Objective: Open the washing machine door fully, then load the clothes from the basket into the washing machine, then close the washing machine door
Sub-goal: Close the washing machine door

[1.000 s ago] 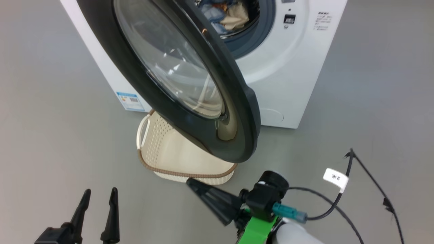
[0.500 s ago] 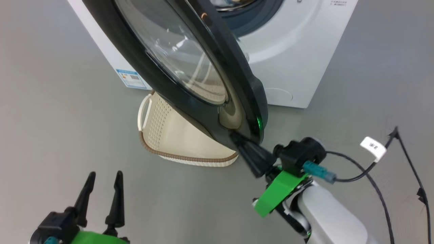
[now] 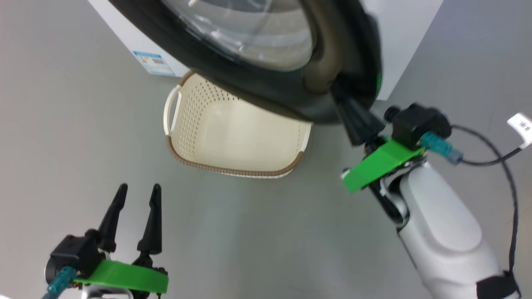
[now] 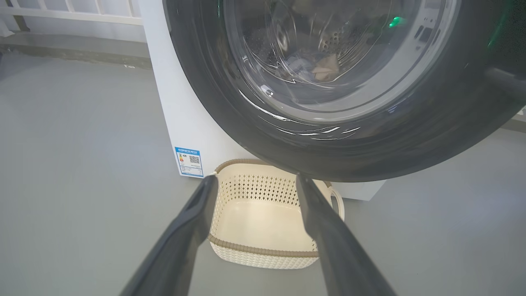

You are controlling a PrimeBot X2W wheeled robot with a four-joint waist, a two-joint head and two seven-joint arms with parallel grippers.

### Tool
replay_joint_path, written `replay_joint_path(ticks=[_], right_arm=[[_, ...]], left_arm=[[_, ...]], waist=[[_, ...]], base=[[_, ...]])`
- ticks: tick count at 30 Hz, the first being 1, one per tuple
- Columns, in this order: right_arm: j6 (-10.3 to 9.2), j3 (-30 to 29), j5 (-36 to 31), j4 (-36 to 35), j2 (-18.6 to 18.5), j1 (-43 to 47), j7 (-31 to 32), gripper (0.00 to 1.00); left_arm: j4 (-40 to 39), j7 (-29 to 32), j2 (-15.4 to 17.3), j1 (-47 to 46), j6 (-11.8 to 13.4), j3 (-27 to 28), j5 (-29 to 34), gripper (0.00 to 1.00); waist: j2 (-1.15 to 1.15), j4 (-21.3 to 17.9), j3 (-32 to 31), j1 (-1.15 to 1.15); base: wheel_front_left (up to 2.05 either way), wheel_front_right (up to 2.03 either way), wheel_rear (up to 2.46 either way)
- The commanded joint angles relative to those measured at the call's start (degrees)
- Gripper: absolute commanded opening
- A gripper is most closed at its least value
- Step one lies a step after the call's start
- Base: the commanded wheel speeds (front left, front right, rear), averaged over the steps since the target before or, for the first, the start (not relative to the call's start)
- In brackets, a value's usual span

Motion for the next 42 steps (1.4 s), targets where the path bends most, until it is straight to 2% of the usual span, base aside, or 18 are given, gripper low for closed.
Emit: replay_joint_path(ticks=[1,8,17,26,31,42], right_arm=[[0.01,-0.22,-0.63,-0.74,1.01,-1.71,-0.66,0.00],[0.01,-3.98,-1.39,3.03,1.06,-9.20,-0.66,0.00],[0.01,-13.32,-6.21,6.50,1.42,-19.97,-0.66,0.00],[0.01,-17.09,-8.80,10.08,2.00,-26.79,-0.66,0.00],[0.01,-18.26,-9.86,11.68,2.22,-28.09,-0.66,0.00],[0.01,-14.25,-8.41,12.78,2.42,-27.34,-0.67,0.00]], left_arm=[[-1.47,-0.36,1.05,-1.75,-0.09,1.75,-0.20,1.00],[-1.42,-0.36,1.24,-4.67,-0.09,-0.26,-1.72,1.00],[-1.59,-0.36,1.13,-8.94,-0.09,-3.13,-2.86,1.00],[-1.79,-0.36,1.17,-11.28,-0.09,-4.95,-3.62,1.00],[-1.78,-0.36,1.34,-12.46,-0.09,-5.62,-3.81,1.00],[-1.36,-0.36,1.56,-13.18,-0.09,-5.22,-3.89,1.00]], waist=[[0.00,0.40,2.18,0.00],[0.00,1.22,6.78,0.00],[0.00,2.85,12.30,0.00],[0.00,3.30,15.79,0.00],[0.00,3.35,16.60,0.00],[0.00,2.41,15.47,0.00]], base=[[0.00,0.00,0.00],[0.00,0.00,0.00],[0.00,0.00,0.00],[0.00,0.00,0.00],[0.00,0.00,0.00],[0.00,0.00,0.00]])
